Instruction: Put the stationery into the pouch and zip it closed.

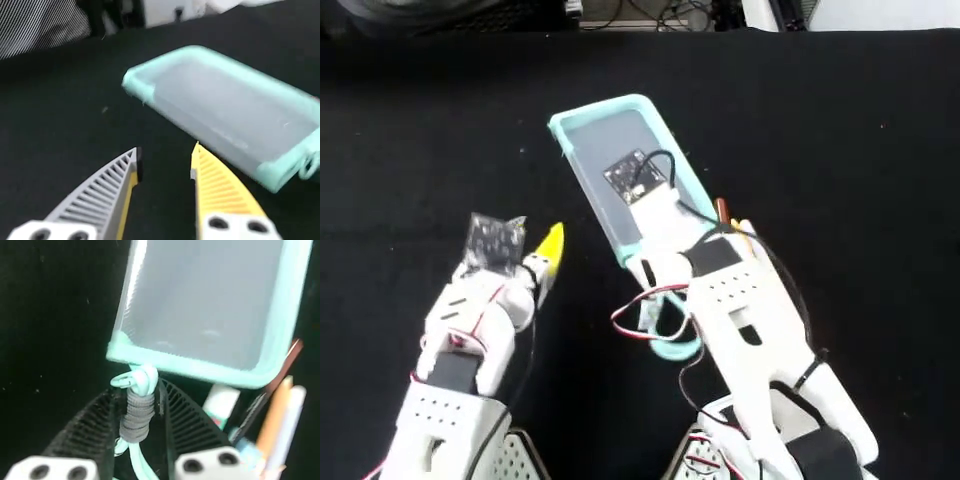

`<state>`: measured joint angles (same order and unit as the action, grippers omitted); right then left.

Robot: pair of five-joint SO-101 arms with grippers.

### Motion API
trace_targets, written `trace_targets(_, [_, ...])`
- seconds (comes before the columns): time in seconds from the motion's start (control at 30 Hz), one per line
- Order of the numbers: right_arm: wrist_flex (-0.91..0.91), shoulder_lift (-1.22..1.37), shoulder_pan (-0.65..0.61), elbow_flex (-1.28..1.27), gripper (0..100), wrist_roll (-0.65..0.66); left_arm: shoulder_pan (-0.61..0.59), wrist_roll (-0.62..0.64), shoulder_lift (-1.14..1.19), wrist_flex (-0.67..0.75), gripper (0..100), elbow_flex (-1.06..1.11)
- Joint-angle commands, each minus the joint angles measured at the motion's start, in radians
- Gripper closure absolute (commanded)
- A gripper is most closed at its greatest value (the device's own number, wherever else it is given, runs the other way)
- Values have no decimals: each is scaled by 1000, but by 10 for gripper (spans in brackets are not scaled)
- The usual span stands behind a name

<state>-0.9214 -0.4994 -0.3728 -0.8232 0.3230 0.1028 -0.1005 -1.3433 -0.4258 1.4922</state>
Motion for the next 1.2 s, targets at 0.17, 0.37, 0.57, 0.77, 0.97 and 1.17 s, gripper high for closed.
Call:
trace_targets(0.17, [-130,22,-34,351,985,44,-16,-5,448,-126,809,-367])
trace_targets(0.37, [-175,79,-135,507,985,78,-22,164,489,-37,808,-381])
trace_targets(0.57, [-209,163,-170,624,985,91,-74,230,315,-43,807,-335])
trace_targets(0.77, [-221,191,-170,657,985,92,-48,226,41,-183,762,-318])
trace_targets(0.97, [-221,185,-170,661,985,91,64,68,46,-176,769,-272])
trace_targets(1.17, [-222,185,-170,668,985,91,28,64,269,-92,769,-355])
